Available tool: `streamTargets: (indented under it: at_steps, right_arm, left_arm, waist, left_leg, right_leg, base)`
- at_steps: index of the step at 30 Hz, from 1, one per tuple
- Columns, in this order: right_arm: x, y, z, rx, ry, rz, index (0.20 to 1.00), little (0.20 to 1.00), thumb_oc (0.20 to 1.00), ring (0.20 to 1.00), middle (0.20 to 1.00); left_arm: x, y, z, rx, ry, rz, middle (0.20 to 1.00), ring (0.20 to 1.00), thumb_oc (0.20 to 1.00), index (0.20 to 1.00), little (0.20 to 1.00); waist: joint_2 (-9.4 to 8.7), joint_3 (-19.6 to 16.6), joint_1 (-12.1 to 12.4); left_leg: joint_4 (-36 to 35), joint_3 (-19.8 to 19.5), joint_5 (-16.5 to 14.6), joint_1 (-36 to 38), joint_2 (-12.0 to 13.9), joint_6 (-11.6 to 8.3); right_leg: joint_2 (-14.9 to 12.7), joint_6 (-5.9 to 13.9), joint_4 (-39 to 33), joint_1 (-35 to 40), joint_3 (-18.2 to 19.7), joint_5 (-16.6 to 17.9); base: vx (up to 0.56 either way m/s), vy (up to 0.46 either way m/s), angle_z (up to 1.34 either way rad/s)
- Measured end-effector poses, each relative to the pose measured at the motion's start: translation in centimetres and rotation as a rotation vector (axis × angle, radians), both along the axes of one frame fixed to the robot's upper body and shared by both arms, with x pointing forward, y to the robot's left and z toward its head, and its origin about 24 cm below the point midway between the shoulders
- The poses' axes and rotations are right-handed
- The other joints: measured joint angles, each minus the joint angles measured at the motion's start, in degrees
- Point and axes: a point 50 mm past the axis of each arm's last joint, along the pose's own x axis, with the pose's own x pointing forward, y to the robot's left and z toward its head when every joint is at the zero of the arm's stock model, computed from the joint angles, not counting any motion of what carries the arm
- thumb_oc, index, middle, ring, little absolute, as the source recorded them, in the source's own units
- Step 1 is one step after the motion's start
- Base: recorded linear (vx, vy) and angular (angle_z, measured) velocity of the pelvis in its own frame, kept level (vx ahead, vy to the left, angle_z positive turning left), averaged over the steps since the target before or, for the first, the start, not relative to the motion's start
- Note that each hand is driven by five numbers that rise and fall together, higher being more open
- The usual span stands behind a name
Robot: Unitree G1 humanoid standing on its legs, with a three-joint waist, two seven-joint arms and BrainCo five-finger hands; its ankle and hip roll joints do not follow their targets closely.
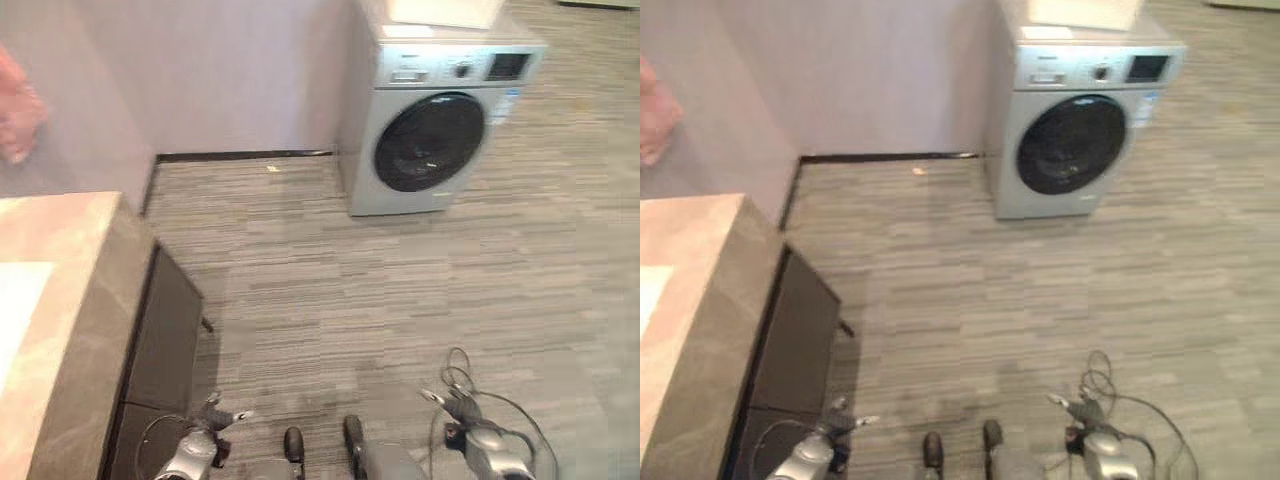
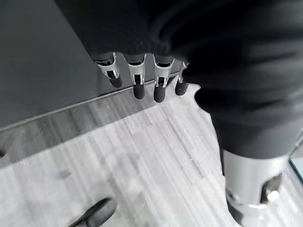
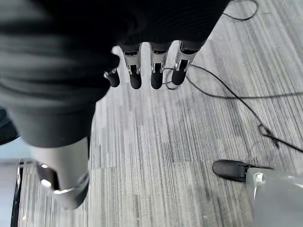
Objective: Put brush and paste in cup on sink, flatten towel.
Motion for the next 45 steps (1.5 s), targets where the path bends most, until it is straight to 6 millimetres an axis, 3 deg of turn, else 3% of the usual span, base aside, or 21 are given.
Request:
streamTargets:
  at_steps: [2,6,12,14,15,17,18,20,22,26,28,29,31,32,36,37,38,41,43,44,45]
  right_arm:
    - [-2.8,-0.3,-1.4,0.0,0.104,-0.026,1.0,1.0,1.0,1.0,1.0]
    - [-3.4,-1.6,-1.2,-0.027,0.113,-0.055,1.0,1.0,1.0,1.0,1.0]
    - [1.0,-2.8,1.3,-0.045,-0.043,-0.067,1.0,1.0,1.0,1.0,1.0]
    - [0.7,-2.9,1.3,-0.046,-0.042,-0.073,1.0,1.0,1.0,1.0,1.0]
    - [0.5,-3.5,1.5,-0.055,-0.047,-0.085,1.0,1.0,1.0,1.0,1.0]
    - [-0.2,-3.0,1.2,-0.046,-0.038,-0.069,1.0,1.0,1.0,1.0,1.0]
    - [-0.6,-2.7,0.9,-0.041,-0.021,-0.066,1.0,1.0,1.0,1.0,1.0]
    - [-1.2,-1.9,0.6,-0.015,-0.018,-0.061,1.0,1.0,1.0,1.0,1.0]
    - [-2.4,-1.3,0.1,-0.001,-0.003,-0.059,1.0,1.0,1.0,1.0,1.0]
    - [-6.8,-1.8,-1.3,-0.034,0.141,-0.029,1.0,1.0,1.0,1.0,1.0]
    - [-7.3,-2.3,-1.4,-0.046,0.164,-0.028,1.0,1.0,1.0,1.0,1.0]
    - [-5.8,-3.1,-0.8,-0.069,0.127,-0.022,1.0,1.0,1.0,1.0,1.0]
    - [-2.9,-3.2,0.5,-0.079,0.027,-0.012,1.0,1.0,1.0,1.0,1.0]
    - [-2.7,-3.8,0.7,-0.091,0.014,-0.019,1.0,1.0,1.0,1.0,1.0]
    - [-0.4,-3.9,1.8,-0.115,-0.049,-0.012,1.0,1.0,1.0,1.0,1.0]
    - [-0.5,-4.1,1.8,-0.123,-0.045,-0.019,1.0,1.0,1.0,1.0,1.0]
    - [-0.8,-4.3,1.7,-0.139,-0.027,-0.012,1.0,1.0,1.0,1.0,1.0]
    - [-1.4,-3.9,1.3,-0.154,0.014,0.038,1.0,1.0,1.0,1.0,1.0]
    - [-2.2,-3.5,0.9,-0.16,0.037,0.066,1.0,1.0,1.0,1.0,1.0]
    - [-3.1,-3.8,0.9,-0.173,0.046,0.083,1.0,1.0,1.0,1.0,1.0]
    - [-3.2,-3.2,0.7,-0.176,0.052,0.113,1.0,1.0,1.0,1.0,1.0]
  left_arm:
    - [-0.2,0.2,0.0,-0.006,-0.002,0.022,1.0,1.0,1.0,1.0,1.0]
    - [-1.4,-0.1,-0.2,-0.048,-0.015,0.06,1.0,1.0,1.0,1.0,1.0]
    - [1.5,-0.4,1.3,-0.083,-0.118,0.051,1.0,1.0,1.0,1.0,1.0]
    - [2.1,-0.8,1.8,-0.106,-0.147,0.037,1.0,1.0,1.0,1.0,1.0]
    - [2.0,-1.0,1.8,-0.115,-0.151,0.033,1.0,1.0,1.0,1.0,1.0]
    - [2.0,-0.5,1.9,-0.107,-0.155,0.051,1.0,1.0,1.0,1.0,1.0]
    - [2.2,-0.4,2.0,-0.105,-0.164,0.048,1.0,1.0,1.0,1.0,1.0]
    - [1.4,-0.1,1.1,-0.095,-0.105,0.07,1.0,1.0,1.0,1.0,1.0]
    - [1.4,0.6,0.8,-0.073,-0.063,0.098,1.0,1.0,1.0,1.0,1.0]
    - [-1.3,-2.3,-1.4,-0.144,0.027,0.108,1.0,1.0,1.0,1.0,1.0]
    - [-2.4,-3.6,-2.1,-0.158,0.072,0.062,1.0,1.0,1.0,1.0,1.0]
    - [-2.8,-4.4,-2.5,-0.168,0.095,0.049,1.0,1.0,1.0,1.0,1.0]
    - [-2.1,-3.6,-2.0,-0.148,0.066,0.048,1.0,1.0,1.0,1.0,1.0]
    - [-0.1,-3.5,-1.1,-0.135,0.014,0.017,1.0,1.0,1.0,1.0,1.0]
    - [2.4,-0.7,1.2,-0.057,-0.101,-0.005,1.0,1.0,1.0,1.0,1.0]
    - [0.9,-0.5,0.5,-0.05,-0.05,0.0,1.0,1.0,1.0,1.0,1.0]
    - [0.0,-0.7,-0.1,-0.05,-0.006,-0.022,1.0,1.0,1.0,1.0,1.0]
    - [-1.1,-2.3,-1.1,-0.083,0.038,-0.032,1.0,1.0,1.0,1.0,1.0]
    - [-1.1,-1.9,-1.0,-0.067,0.038,-0.034,1.0,1.0,1.0,1.0,1.0]
    - [-1.8,-2.0,-1.3,-0.06,0.055,-0.042,1.0,1.0,1.0,1.0,1.0]
    - [-2.3,-1.3,-1.3,-0.042,0.073,-0.034,1.0,1.0,1.0,1.0,1.0]
  waist:
    - [-1.73,-0.87,0.58]
    - [0.62,-0.48,0.44]
    - [-0.05,6.11,1.52]
    - [-0.37,6.54,1.18]
    - [1.14,7.08,1.07]
    - [1.68,7.55,-1.64]
    - [1.81,7.12,-2.01]
    - [3.19,6.14,-4.21]
    - [2.42,5.14,-6.51]
    - [4.53,1.21,-10.0]
    - [5.25,-0.79,-10.46]
    - [6.89,-1.51,-9.93]
    - [6.84,-1.47,-8.2]
    - [6.62,-0.96,-8.84]
    - [-2.03,2.71,-2.92]
    - [-2.53,3.27,-2.11]
    - [-2.67,3.51,-1.2]
    - [-1.27,4.0,-0.49]
    - [-1.14,4.04,-0.15]
    - [0.93,2.74,-0.09]
    - [0.37,1.7,-0.25]
  left_leg:
    - [-0.63,-0.98,-0.2,1.75,-2.0,0.08]
    - [1.95,-1.93,-1.52,0.72,-1.87,-0.31]
    - [22.96,-2.68,-11.76,-11.01,-0.16,-1.93]
    - [21.82,-1.38,-13.18,-9.64,-3.52,1.3]
    - [17.02,-1.59,-11.73,-5.97,-4.93,5.12]
    - [15.42,-2.88,-12.14,-1.81,-6.6,6.65]
    - [15.5,-2.51,-13.63,-1.41,-7.09,7.64]
    - [13.35,-3.89,-14.1,-0.21,-7.54,6.71]
    - [13.14,-6.93,-17.61,1.03,-9.1,4.58]
    - [13.24,-15.31,-21.05,11.7,-7.04,-2.24]
    - [15.84,-15.21,-20.22,13.61,-6.88,-3.67]
    - [21.46,-15.02,-17.61,12.66,-6.21,-7.92]
    - [27.09,-14.94,-15.28,10.02,-4.87,-9.08]
    - [46.64,-14.34,-3.18,2.19,-2.53,-12.97]
    - [73.05,-4.89,3.18,-21.75,2.35,-4.77]
    - [69.58,-3.64,2.0,-25.5,2.04,-4.01]
    - [46.46,-0.54,-1.84,-27.09,2.78,-5.34]
    - [13.44,1.98,-1.37,-25.95,2.33,-5.87]
    - [13.21,3.42,-0.95,-25.91,2.04,-4.21]
    - [16.57,5.85,-4.15,-23.15,2.73,-1.07]
    - [16.65,4.51,-0.3,-20.7,1.86,2.38]
  right_leg:
    - [-2.02,-2.56,-5.75,5.66,2.85,-1.15]
    - [-1.49,-2.92,-8.92,8.04,1.79,0.03]
    - [-1.49,-4.46,11.86,-3.56,0.91,-11.46]
    - [-3.37,-1.22,13.52,-3.96,2.19,-11.08]
    - [-3.32,0.44,19.76,-5.8,2.41,-10.68]
    - [-4.33,6.12,42.33,-16.15,5.84,-4.34]
    - [-4.14,5.22,44.03,-20.74,5.96,-5.49]
    - [-0.08,1.02,16.97,-22.35,2.52,-7.13]
    - [1.42,0.36,-12.02,-21.96,3.7,-3.64]
    - [3.56,-4.15,2.15,-22.08,3.04,-0.72]
    - [4.01,-8.08,1.78,-18.4,5.21,6.0]
    - [4.98,-9.85,3.66,-17.18,5.05,7.56]
    - [5.86,-13.34,3.31,-13.3,5.01,4.49]
    - [5.14,-12.66,2.27,-9.32,3.02,2.72]
    - [3.73,-18.5,1.81,2.35,5.63,-8.03]
    - [2.96,-17.3,0.95,5.52,7.08,-9.7]
    - [1.91,-16.71,-2.3,9.54,8.36,-10.8]
    - [1.65,-10.4,-5.11,15.38,8.53,-11.32]
    - [2.18,-8.23,-6.75,20.34,7.94,-12.33]
    - [3.84,-6.68,-5.78,23.62,7.19,-13.72]
    - [3.32,-5.37,-0.82,24.08,6.47,-16.15]
  base:
    - [0.13,0.033,0.5]
    - [0.05,0.004,0.12]
    - [0.09,0.041,0.07]
    - [0.19,0.212,-0.2]
    - [0.19,0.211,-0.36]
    - [0.35,0.185,0.06]
    - [0.49,0.085,0.19]
    - [0.62,-0.022,0.11]
    - [0.64,-0.083,0.82]
    - [0.55,-0.201,0.97]
    - [0.27,-0.163,0.73]
    - [0.37,-0.271,0.27]
    - [0.37,-0.29,0.47]
    - [0.34,-0.351,0.95]
    - [0.54,-0.34,0.33]
    - [0.77,0.008,-0.55]
    - [0.66,0.01,-0.48]
    - [0.42,0.059,-0.27]
    - [0.28,0.106,-0.35]
    - [0.31,0.191,-0.55]
    - [0.37,0.254,-0.61]
